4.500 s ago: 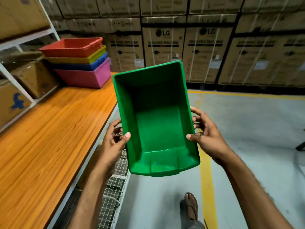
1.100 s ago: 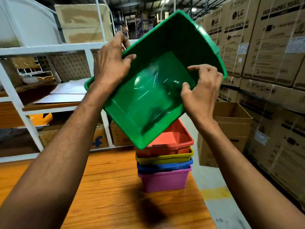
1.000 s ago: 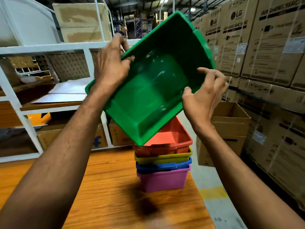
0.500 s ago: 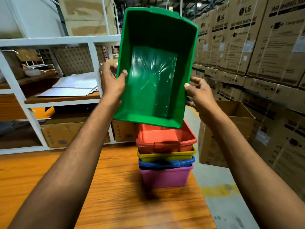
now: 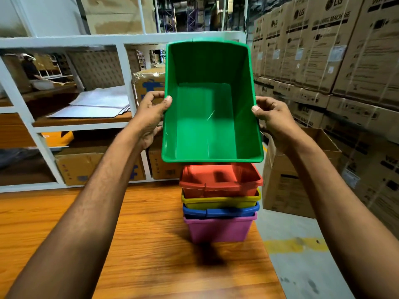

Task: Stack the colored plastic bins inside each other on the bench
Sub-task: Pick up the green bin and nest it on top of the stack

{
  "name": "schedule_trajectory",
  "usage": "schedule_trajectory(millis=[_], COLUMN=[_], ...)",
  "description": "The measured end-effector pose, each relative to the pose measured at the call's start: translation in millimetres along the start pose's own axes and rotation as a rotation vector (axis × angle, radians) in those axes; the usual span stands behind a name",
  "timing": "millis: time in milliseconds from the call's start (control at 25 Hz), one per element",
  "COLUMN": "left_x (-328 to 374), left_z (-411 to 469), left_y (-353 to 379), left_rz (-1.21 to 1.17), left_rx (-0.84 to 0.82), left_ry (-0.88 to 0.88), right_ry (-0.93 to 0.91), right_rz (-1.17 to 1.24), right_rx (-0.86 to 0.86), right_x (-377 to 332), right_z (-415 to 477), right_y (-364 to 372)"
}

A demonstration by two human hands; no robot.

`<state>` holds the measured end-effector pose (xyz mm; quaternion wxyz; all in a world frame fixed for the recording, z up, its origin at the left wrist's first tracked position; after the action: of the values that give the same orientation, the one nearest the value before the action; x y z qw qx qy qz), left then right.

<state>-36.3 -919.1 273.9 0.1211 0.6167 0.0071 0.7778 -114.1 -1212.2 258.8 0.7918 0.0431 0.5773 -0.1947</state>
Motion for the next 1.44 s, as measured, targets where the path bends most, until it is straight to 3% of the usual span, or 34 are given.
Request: schedule_trajectory(millis=[360, 760, 1200, 1440], left_x=[-33, -41, -97, -102], left_z=[24, 21, -3, -8], left_y=[8, 22, 10, 5], left_rz=[0.006, 0.027, 0.286, 0.257], left_rx=[0.077, 0.08, 0.116, 0.141], left_ry=[-0.212, -0.278, -0.393, -0.399], right_ry=[0.39, 0.425, 0.555, 0.553], right_rz=[0.121, 0.121, -0.155, -0.191], right_rx=[-0.092, -0.032, -0.038, -0.03], right_x=[30, 43, 71, 72], right_z=[5, 28, 0, -10], right_y=[4, -7, 6, 7])
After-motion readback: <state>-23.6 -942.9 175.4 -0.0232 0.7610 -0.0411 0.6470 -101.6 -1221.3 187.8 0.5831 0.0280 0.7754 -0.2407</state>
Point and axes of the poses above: each hand's wrist, its own z-axis towards the middle knuckle, its own y-axis out of the palm, x = y × z, the point moved 2 cm from there along z, towards the middle knuckle, and after that the axes turned 6 degrees about -z, right-handed, at the moved point
